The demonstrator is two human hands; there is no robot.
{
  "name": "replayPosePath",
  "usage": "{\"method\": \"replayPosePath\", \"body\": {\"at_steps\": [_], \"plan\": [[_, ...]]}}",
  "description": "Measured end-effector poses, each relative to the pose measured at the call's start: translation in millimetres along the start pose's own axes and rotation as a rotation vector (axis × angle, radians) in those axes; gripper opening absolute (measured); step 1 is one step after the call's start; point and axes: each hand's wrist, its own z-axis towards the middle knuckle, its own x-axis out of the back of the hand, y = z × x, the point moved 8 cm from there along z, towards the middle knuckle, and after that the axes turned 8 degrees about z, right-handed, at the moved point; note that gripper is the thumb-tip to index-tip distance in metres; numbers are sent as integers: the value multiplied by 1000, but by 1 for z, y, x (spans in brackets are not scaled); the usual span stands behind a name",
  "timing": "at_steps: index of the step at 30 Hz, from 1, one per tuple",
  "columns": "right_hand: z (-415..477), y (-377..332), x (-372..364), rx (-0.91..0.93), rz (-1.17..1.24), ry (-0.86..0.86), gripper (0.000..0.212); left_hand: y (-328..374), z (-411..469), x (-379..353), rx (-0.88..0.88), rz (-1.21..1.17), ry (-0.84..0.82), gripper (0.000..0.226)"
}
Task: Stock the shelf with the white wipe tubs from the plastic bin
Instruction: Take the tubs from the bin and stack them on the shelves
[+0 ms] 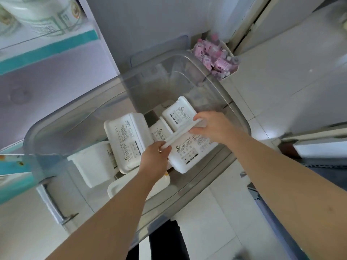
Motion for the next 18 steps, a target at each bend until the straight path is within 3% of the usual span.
{"method": "replayPosePath", "body": {"at_steps": [4,8,13,18], "plan": [[-37,-21,11,18,74,94,41,8,-32,33,-52,-6,83,29],[-88,-84,40,84,122,217,40,36,-89,100,-182,78,199,22],[-149,-207,75,214,96,254,62,64,-189,208,-307,39,390,6],[-212,-355,90,476,65,276,51,68,-291,313,-402,61,591,9]]}}
